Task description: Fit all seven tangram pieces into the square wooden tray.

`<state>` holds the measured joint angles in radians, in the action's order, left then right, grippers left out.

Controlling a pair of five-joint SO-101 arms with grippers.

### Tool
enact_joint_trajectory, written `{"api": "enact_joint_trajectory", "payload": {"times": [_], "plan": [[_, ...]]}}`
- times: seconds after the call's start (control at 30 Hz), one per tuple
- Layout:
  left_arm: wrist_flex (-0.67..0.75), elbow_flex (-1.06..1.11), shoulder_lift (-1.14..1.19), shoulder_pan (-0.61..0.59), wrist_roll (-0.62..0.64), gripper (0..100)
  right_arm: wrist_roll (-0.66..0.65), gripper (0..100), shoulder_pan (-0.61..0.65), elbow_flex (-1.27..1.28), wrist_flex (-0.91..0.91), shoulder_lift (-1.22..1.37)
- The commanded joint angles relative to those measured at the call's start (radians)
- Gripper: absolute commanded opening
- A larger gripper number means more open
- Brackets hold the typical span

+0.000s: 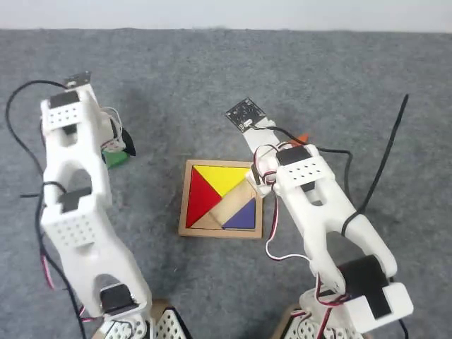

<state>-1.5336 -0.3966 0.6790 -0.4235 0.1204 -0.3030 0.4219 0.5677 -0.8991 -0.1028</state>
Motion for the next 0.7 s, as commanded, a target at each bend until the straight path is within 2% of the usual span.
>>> {"api": "enact_joint_trajectory", "payload": {"times": [0.0, 0.17, 0.3, 0.4, 0.67], "plan": [[-0.109, -0.228, 0.08, 0.0, 0.012, 24, 0.006, 9.4, 0.002, -0.006, 0.018, -0.019], [-0.166, -0.438, 0.235, -0.003, 0.029, 24, 0.006, 9.4, 0.002, -0.006, 0.018, -0.019], [-0.203, -0.576, 0.361, -0.043, 0.144, 24, 0.006, 9.4, -0.001, -0.006, 0.018, -0.021], [-0.222, -0.664, 0.425, -0.077, 0.183, 24, 0.006, 9.4, -0.001, -0.006, 0.018, -0.021], [-0.222, -0.642, 0.437, -0.038, 0.183, 24, 0.006, 9.4, -0.001, -0.006, 0.018, -0.021]]}}
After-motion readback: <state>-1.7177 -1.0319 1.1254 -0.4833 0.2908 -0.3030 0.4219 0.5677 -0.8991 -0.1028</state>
